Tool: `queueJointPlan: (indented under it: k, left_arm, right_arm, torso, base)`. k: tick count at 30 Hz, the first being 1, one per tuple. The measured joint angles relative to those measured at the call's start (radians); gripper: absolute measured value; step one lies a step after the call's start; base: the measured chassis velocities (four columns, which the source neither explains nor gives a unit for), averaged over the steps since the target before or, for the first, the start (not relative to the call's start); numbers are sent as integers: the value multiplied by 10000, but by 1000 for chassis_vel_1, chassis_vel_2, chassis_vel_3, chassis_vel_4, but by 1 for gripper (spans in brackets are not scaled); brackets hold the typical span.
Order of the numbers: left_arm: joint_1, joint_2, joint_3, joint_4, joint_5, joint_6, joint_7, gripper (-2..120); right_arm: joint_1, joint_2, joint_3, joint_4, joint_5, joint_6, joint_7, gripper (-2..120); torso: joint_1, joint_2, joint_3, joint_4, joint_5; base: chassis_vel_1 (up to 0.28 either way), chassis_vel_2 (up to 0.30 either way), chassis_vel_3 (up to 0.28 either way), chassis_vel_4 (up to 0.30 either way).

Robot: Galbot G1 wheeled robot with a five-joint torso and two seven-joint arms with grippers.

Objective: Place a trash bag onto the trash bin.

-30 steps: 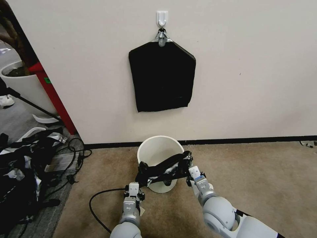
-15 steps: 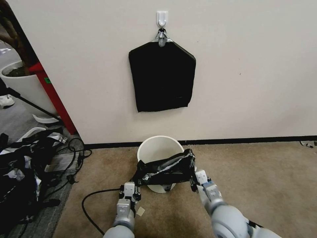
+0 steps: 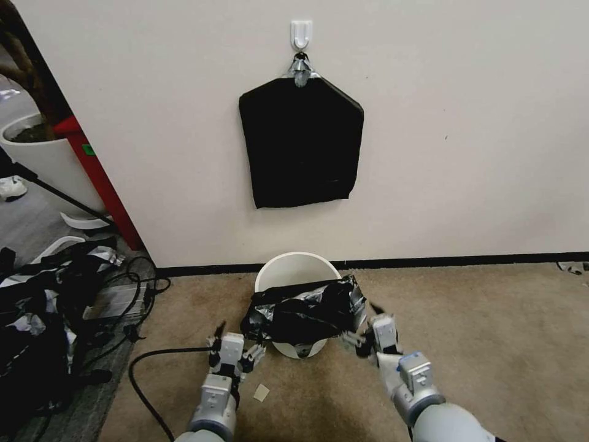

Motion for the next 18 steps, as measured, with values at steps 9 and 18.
queueJointPlan:
  k: [9, 18]
  left_arm:
    - [-65, -1037, -921, -217, 990, -2011, 539, 100]
    - [5, -1308, -1934, -796, 674, -1680, 474, 100]
  right_arm:
    - [4859, 1447, -698, -2129, 3287, -3527, -1820, 100]
    - [7656, 2827, -1515, -5886, 1917, -5833, -4558, 100]
  torso:
    - [0, 0, 3, 5, 1]
    - [0, 0, 3, 2, -3]
  base:
    - [0, 0, 0, 0]
    - [0, 0, 0, 0]
